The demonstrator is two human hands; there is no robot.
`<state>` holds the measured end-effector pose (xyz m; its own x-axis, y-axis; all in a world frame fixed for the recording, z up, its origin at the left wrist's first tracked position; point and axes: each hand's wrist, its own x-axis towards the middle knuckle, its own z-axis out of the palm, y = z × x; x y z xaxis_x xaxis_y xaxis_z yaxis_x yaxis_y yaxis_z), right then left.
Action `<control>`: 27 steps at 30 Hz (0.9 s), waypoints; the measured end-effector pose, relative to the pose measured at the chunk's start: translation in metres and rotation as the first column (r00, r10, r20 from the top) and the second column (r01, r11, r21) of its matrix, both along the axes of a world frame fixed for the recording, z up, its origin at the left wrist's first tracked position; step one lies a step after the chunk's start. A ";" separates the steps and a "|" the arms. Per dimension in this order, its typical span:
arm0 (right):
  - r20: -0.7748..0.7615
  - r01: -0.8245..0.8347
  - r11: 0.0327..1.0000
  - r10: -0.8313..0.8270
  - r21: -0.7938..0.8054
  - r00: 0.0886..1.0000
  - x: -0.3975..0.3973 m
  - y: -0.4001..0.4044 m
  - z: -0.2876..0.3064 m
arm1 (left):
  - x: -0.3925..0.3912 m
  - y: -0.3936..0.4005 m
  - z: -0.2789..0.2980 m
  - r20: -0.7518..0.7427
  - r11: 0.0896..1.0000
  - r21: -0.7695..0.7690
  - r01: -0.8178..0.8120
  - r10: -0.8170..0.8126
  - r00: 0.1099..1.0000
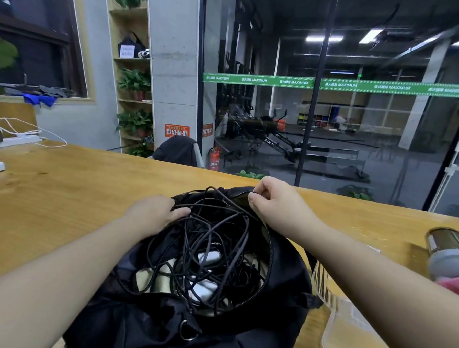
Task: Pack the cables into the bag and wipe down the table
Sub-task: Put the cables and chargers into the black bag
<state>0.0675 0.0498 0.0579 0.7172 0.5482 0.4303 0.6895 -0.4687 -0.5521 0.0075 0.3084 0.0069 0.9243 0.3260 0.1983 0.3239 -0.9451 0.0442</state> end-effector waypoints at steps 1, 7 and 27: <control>0.000 0.003 1.000 -0.003 0.001 1.000 0.000 -0.001 0.000 | 0.000 -0.004 0.006 0.025 1.000 -0.008 0.002 -0.002 1.000; -0.017 0.031 0.999 -0.031 0.024 0.999 0.002 -0.010 0.001 | -0.006 -0.039 0.043 0.144 0.949 -0.300 0.092 -0.050 0.988; -0.150 0.108 0.976 -0.080 0.191 0.986 0.012 -0.023 0.011 | -0.006 -0.165 0.029 0.358 0.616 -0.714 0.333 -0.087 0.930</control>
<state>0.0799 0.0272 0.0693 0.8223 0.3896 0.4147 0.5567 -0.3998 -0.7282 0.0018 0.1431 0.0363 0.9364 0.2755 0.2173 -0.0205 -0.5753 0.8177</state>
